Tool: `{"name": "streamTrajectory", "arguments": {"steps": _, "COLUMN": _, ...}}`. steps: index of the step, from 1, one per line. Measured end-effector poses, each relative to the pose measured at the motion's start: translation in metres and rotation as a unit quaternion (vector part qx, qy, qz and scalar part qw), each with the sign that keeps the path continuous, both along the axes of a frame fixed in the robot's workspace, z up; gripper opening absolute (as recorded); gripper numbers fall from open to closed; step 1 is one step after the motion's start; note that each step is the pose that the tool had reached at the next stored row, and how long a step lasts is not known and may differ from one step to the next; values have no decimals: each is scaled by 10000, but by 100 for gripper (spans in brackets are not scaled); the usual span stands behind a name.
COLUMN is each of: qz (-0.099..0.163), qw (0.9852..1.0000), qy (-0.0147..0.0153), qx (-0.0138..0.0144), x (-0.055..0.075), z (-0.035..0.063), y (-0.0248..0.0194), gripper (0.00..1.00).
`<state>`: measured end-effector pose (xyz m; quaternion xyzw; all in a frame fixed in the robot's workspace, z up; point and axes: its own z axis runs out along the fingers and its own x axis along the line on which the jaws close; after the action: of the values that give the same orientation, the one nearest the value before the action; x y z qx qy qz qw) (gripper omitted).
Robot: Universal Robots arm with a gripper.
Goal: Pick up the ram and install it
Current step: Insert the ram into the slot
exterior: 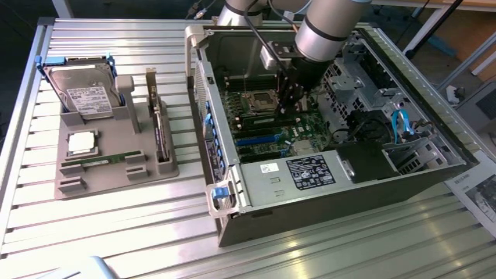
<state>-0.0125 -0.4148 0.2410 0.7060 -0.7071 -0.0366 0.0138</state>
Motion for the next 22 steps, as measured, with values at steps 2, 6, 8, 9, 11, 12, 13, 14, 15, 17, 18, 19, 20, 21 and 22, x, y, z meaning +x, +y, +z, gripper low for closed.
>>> {"name": "streamTrajectory", "arguments": {"steps": 2, "qz": 0, "qw": 10000, "qy": 4, "qx": 1, "x": 1, "z": 2, "y": 0, "gripper": 12}}
{"name": "streamTrajectory", "arguments": {"steps": 6, "qz": 0, "qw": 10000, "qy": 31, "qx": 2, "x": 3, "z": 14, "y": -1, "gripper": 12}}
{"name": "streamTrajectory", "arguments": {"steps": 8, "qz": 0, "qw": 10000, "qy": 34, "qx": 2, "x": 3, "z": 16, "y": -1, "gripper": 12}}
{"name": "streamTrajectory", "arguments": {"steps": 9, "qz": 1, "qw": 10000, "qy": 34, "qx": 2, "x": 4, "z": 16, "y": -1, "gripper": 12}}
{"name": "streamTrajectory", "arguments": {"steps": 11, "qz": 1, "qw": 10000, "qy": 34, "qx": 2, "x": 3, "z": 16, "y": -1, "gripper": 12}}
{"name": "streamTrajectory", "arguments": {"steps": 12, "qz": 1, "qw": 10000, "qy": 36, "qx": 2, "x": 3, "z": 16, "y": -1, "gripper": 12}}
{"name": "streamTrajectory", "arguments": {"steps": 13, "qz": 1, "qw": 10000, "qy": 38, "qx": 1, "x": 3, "z": 17, "y": -1, "gripper": 12}}
{"name": "streamTrajectory", "arguments": {"steps": 14, "qz": 1, "qw": 10000, "qy": 41, "qx": 1, "x": 4, "z": 17, "y": -2, "gripper": 12}}
{"name": "streamTrajectory", "arguments": {"steps": 15, "qz": 1, "qw": 10000, "qy": 46, "qx": 2, "x": 4, "z": 17, "y": -7, "gripper": 12}}
{"name": "streamTrajectory", "arguments": {"steps": 17, "qz": 1, "qw": 10000, "qy": 61, "qx": 7, "x": 7, "z": 16, "y": -15, "gripper": 12}}
{"name": "streamTrajectory", "arguments": {"steps": 18, "qz": 1, "qw": 10000, "qy": 69, "qx": 10, "x": 8, "z": 16, "y": -19, "gripper": 12}}
{"name": "streamTrajectory", "arguments": {"steps": 19, "qz": 1, "qw": 10000, "qy": 88, "qx": 14, "x": 11, "z": 17, "y": -27, "gripper": 12}}
{"name": "streamTrajectory", "arguments": {"steps": 20, "qz": 1, "qw": 9999, "qy": 108, "qx": 22, "x": 14, "z": 19, "y": -34, "gripper": 12}}
{"name": "streamTrajectory", "arguments": {"steps": 21, "qz": 1, "qw": 9999, "qy": 126, "qx": 29, "x": 15, "z": 24, "y": -39, "gripper": 12}}
{"name": "streamTrajectory", "arguments": {"steps": 22, "qz": 1, "qw": 9999, "qy": 138, "qx": 33, "x": 16, "z": 28, "y": -41, "gripper": 12}}
